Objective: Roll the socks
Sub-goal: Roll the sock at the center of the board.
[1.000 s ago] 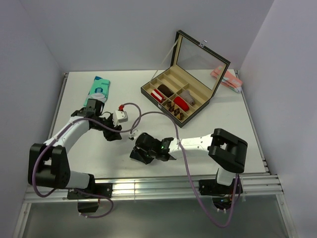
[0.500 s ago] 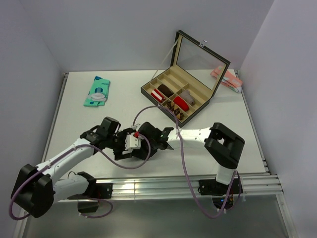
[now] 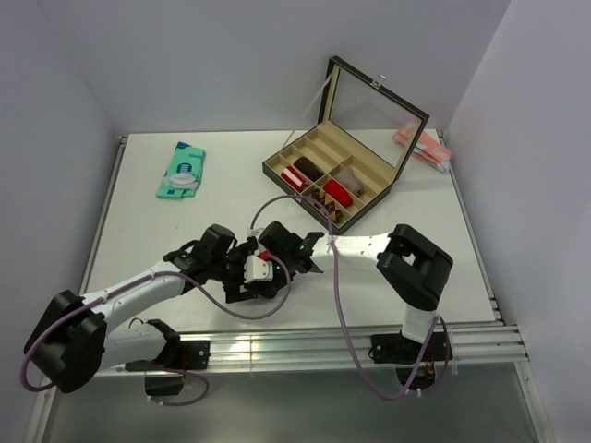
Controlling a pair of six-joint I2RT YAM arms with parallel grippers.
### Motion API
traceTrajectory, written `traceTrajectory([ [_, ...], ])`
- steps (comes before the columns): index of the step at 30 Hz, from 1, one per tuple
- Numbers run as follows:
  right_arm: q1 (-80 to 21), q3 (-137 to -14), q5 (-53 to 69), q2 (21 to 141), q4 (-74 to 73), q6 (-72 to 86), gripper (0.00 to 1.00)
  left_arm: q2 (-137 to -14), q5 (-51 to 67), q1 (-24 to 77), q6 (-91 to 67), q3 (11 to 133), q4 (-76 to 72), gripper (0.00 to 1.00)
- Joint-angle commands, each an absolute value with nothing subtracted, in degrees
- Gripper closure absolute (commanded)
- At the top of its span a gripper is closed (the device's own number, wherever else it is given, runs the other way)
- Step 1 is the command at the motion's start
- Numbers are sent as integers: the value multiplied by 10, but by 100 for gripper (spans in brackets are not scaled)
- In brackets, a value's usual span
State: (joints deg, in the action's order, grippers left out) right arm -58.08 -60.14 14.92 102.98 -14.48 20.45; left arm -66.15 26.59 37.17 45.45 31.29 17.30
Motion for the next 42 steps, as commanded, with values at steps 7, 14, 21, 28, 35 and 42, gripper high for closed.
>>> traceTrajectory([
  [7, -585, -582, 132, 1087, -180, 192, 97, -649, 231, 374, 388, 308, 104, 1],
  [14, -583, -578, 133, 1091, -176, 196, 98, -640, 251, 375, 432, 273, 102, 1],
  [21, -577, -567, 141, 1089, -168, 202, 98, -646, 257, 392, 447, 246, 80, 5],
  [28, -574, -557, 144, 1087, -161, 207, 99, -678, 261, 403, 431, 255, 63, 31],
  [35, -568, -550, 142, 1083, -160, 208, 100, -713, 262, 419, 441, 263, 77, 52],
  [42, -563, -538, 135, 1069, -140, 228, 91, -772, 292, 423, 457, 311, 161, 83],
])
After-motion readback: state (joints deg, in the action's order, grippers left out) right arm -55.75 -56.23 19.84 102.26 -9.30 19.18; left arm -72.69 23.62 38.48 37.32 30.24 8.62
